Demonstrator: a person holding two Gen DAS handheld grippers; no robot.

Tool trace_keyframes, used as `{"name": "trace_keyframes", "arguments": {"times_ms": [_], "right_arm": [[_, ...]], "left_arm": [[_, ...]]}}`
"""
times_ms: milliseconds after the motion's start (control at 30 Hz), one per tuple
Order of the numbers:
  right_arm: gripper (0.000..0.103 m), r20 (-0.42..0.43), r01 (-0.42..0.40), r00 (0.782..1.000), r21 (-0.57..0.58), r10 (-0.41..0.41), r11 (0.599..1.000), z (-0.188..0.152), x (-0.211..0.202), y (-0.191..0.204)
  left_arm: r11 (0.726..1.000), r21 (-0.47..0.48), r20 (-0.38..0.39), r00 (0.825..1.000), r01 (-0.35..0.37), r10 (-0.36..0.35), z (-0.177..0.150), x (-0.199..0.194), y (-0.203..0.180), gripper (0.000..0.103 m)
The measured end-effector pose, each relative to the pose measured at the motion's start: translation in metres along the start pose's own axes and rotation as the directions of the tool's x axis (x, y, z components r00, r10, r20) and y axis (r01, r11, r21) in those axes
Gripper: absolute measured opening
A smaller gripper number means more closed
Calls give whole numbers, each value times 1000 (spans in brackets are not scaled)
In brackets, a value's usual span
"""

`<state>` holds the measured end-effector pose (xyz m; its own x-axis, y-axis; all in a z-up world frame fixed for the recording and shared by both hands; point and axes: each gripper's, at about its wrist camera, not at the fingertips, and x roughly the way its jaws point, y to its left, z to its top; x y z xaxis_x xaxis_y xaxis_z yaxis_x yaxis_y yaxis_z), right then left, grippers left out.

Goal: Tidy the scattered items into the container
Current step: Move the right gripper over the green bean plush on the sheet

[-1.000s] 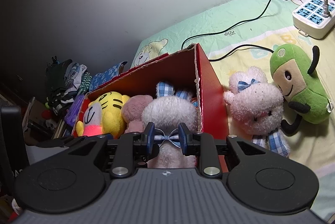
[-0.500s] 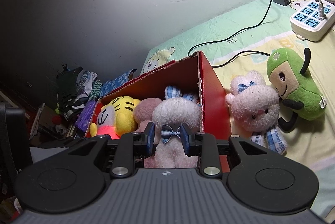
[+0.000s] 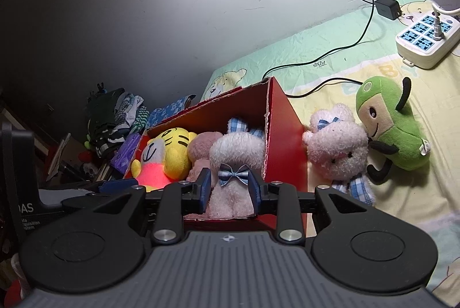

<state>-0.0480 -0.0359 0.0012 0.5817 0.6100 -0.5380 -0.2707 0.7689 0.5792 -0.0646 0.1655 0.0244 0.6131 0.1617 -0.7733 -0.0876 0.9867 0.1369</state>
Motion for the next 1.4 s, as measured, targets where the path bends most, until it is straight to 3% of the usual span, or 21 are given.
{"name": "trace_keyframes", "arguments": {"times_ms": [333, 667, 933, 1067, 1200, 1400], "right_arm": [[33, 21, 7, 1000, 17, -7, 1000, 7, -32, -35], [37, 27, 60, 998, 93, -63, 994, 11, -63, -98], [38, 32, 102, 994, 128, -107, 987, 23, -81, -146], [45, 26, 107, 994, 102, -110, 989, 37, -80, -162], [47, -11, 94, 996, 68, -93, 993, 51, -67, -174], [56, -76, 49, 996, 53, -44, 997, 70, -36, -186]], "left_arm": [[995, 24, 68, 993, 92, -93, 8, -31, -52, 88], [968, 93, 46, 970, 233, -238, 10, -23, -127, 85], [934, 52, 5, 935, 354, -355, 7, 12, -169, 82], [921, 15, -31, 921, 390, -389, 6, 38, -182, 82], [907, -37, -74, 904, 420, -421, 7, 65, -192, 81], [900, -90, -97, 895, 427, -435, 11, 91, -195, 80]]}}
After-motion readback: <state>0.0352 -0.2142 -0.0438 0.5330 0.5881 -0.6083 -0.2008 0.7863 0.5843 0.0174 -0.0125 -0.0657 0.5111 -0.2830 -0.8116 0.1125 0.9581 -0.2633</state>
